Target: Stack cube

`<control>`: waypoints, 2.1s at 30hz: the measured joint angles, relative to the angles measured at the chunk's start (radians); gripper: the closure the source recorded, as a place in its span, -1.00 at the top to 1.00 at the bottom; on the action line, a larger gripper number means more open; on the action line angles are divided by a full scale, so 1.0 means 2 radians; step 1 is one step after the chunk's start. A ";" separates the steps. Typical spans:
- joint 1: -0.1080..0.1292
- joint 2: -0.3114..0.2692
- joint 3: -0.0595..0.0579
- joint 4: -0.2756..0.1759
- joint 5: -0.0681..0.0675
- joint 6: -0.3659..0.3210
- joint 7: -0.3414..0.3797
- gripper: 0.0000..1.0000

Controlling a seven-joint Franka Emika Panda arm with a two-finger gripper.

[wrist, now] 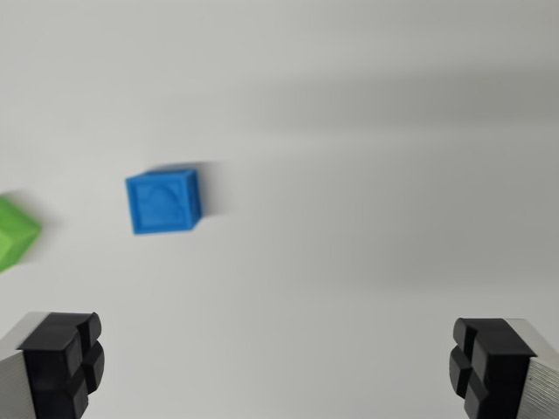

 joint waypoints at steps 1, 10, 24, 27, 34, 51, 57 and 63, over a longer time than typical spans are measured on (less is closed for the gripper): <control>0.000 0.000 0.000 0.000 0.000 0.000 0.000 1.00; 0.000 0.000 0.000 0.000 0.000 0.000 0.000 1.00; 0.003 0.001 0.001 -0.003 0.000 0.002 -0.002 1.00; 0.004 0.001 0.002 -0.005 0.000 0.004 -0.004 1.00; 0.007 0.001 0.005 -0.013 0.000 0.010 -0.009 1.00; 0.021 0.005 0.014 -0.034 0.000 0.030 -0.028 1.00; 0.027 0.008 0.019 -0.042 0.000 0.039 -0.036 1.00; 0.033 0.012 0.023 -0.050 0.000 0.048 -0.046 1.00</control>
